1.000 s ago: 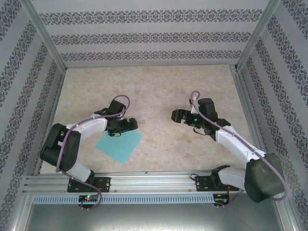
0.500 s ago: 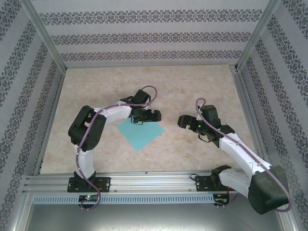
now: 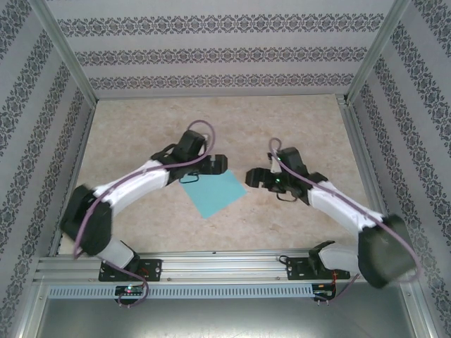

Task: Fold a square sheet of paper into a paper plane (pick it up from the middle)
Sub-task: Rotate the square sheet of paper at the center of the table.

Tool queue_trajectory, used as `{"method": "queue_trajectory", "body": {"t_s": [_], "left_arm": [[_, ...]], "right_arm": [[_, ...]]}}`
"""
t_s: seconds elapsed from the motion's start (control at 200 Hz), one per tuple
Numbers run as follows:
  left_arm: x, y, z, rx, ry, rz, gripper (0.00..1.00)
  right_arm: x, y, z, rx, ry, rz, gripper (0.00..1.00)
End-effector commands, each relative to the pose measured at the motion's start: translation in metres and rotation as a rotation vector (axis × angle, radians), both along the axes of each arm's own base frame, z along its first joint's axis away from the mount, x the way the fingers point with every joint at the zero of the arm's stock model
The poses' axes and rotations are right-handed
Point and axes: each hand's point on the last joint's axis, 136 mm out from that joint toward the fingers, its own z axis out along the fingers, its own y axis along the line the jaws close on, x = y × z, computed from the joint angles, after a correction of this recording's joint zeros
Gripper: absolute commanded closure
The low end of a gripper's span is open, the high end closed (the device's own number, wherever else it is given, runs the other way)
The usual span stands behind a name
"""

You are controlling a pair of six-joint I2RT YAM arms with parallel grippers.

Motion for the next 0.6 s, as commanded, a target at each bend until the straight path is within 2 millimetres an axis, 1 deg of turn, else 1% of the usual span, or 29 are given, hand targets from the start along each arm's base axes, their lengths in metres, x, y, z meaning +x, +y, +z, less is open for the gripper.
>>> {"method": "queue_trajectory", "body": {"t_s": [0.0,0.04,0.055,0.085,0.125,0.135,0.145,0.215,0.265,0.335,0.365,0.47,0.595], "left_arm": [[-0.01,0.058,0.002,0.081,-0.112,0.183,0.0],[-0.02,0.071,0.003,0.079,-0.134,0.207,0.0],[-0.024,0.075,0.004,0.077,-0.139,0.219,0.0],[-0.031,0.084,0.003,0.079,-0.147,0.239,0.0],[-0.04,0.093,0.001,0.08,-0.153,0.257,0.0],[-0.041,0.095,0.002,0.077,-0.157,0.261,0.0],[-0.044,0.097,0.0,0.079,-0.156,0.263,0.0],[-0.056,0.11,-0.001,0.071,-0.173,0.297,0.0],[-0.064,0.118,-0.003,0.06,-0.192,0.32,0.0],[-0.072,0.126,-0.003,0.041,-0.221,0.34,0.0],[-0.075,0.129,0.0,0.027,-0.244,0.342,0.0],[-0.082,0.131,0.007,0.003,-0.307,0.32,0.0],[-0.087,0.134,0.015,0.0,-0.343,0.299,0.0]], "right_arm": [[0.024,0.046,0.018,0.019,-0.055,0.11,0.16],[0.029,0.059,0.013,0.012,-0.038,0.136,0.18],[0.033,0.065,0.015,0.013,-0.04,0.145,0.19],[0.037,0.074,0.008,0.002,-0.018,0.163,0.2],[0.045,0.086,0.005,-0.008,0.0,0.182,0.23],[0.047,0.088,0.005,-0.011,0.002,0.186,0.24],[0.047,0.09,0.0,-0.018,0.015,0.189,0.24],[0.056,0.109,-0.005,-0.025,0.04,0.229,0.26],[0.061,0.12,-0.013,-0.034,0.062,0.245,0.26],[0.067,0.131,-0.023,-0.045,0.087,0.258,0.26],[0.07,0.135,-0.027,-0.048,0.098,0.257,0.26],[0.08,0.149,-0.041,-0.027,0.144,0.261,0.27],[0.087,0.157,-0.058,-0.029,0.188,0.239,0.28]]}}
